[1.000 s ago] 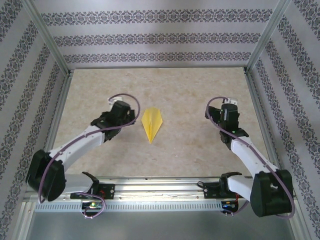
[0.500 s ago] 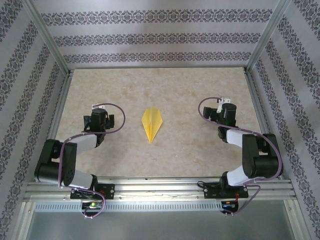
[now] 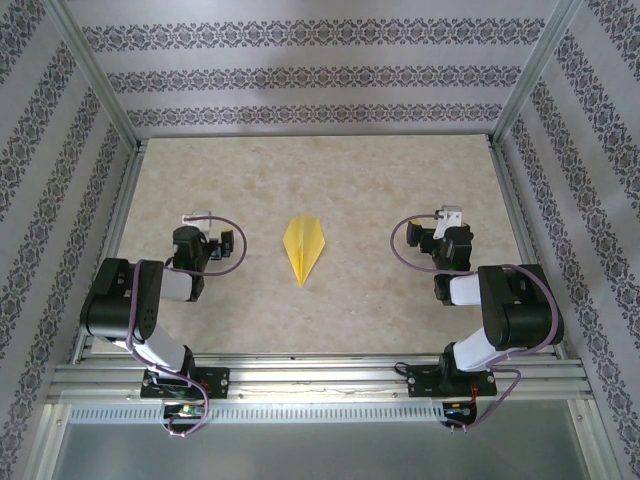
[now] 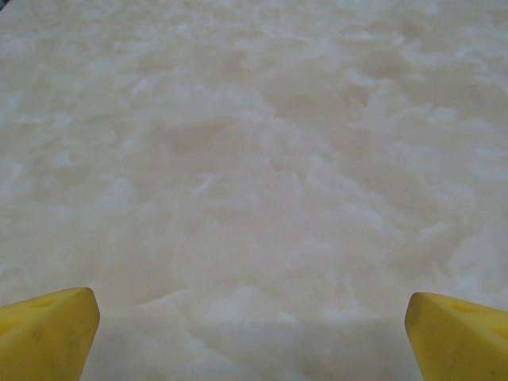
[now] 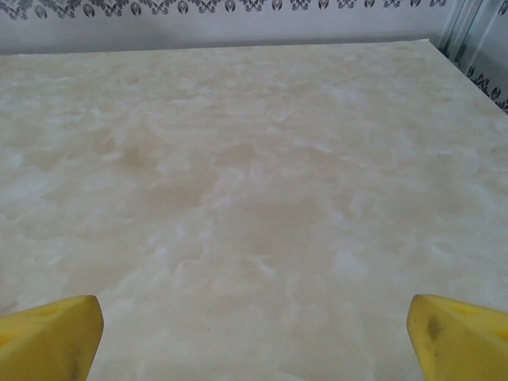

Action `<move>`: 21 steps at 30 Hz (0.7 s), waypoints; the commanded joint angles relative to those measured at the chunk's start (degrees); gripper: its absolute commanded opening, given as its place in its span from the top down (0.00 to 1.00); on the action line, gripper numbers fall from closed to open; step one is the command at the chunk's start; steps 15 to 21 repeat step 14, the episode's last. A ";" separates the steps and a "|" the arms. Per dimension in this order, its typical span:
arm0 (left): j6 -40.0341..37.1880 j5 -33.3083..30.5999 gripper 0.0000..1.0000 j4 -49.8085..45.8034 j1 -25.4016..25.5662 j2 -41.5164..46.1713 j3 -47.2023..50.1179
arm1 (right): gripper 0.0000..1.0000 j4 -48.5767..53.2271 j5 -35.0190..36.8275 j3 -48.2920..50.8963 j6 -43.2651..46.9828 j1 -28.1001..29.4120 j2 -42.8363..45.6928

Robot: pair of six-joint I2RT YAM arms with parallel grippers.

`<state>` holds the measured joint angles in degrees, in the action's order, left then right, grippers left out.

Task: Fold a paper plane with a square sheet of paper (pick it up from the middle)
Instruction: Reset both arms

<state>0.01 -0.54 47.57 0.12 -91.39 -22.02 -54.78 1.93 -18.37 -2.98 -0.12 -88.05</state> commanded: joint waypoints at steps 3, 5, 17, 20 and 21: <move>0.52 1.06 0.00 6.47 -0.65 0.25 -0.15 | 0.02 -1.32 -2.57 -2.67 1.29 0.56 -0.02; 0.52 1.28 0.01 6.40 -0.65 0.34 -0.17 | 0.02 -1.88 -3.32 -2.38 1.64 0.65 0.01; 0.53 1.25 0.01 6.48 -0.65 0.29 -0.23 | 0.02 -1.56 -0.67 -2.55 0.45 0.46 -0.02; 0.53 1.25 0.01 6.48 -0.65 0.29 -0.23 | 0.02 -1.56 -0.67 -2.55 0.45 0.46 -0.02; 0.53 1.25 0.01 6.48 -0.65 0.29 -0.23 | 0.02 -1.56 -0.67 -2.55 0.45 0.46 -0.02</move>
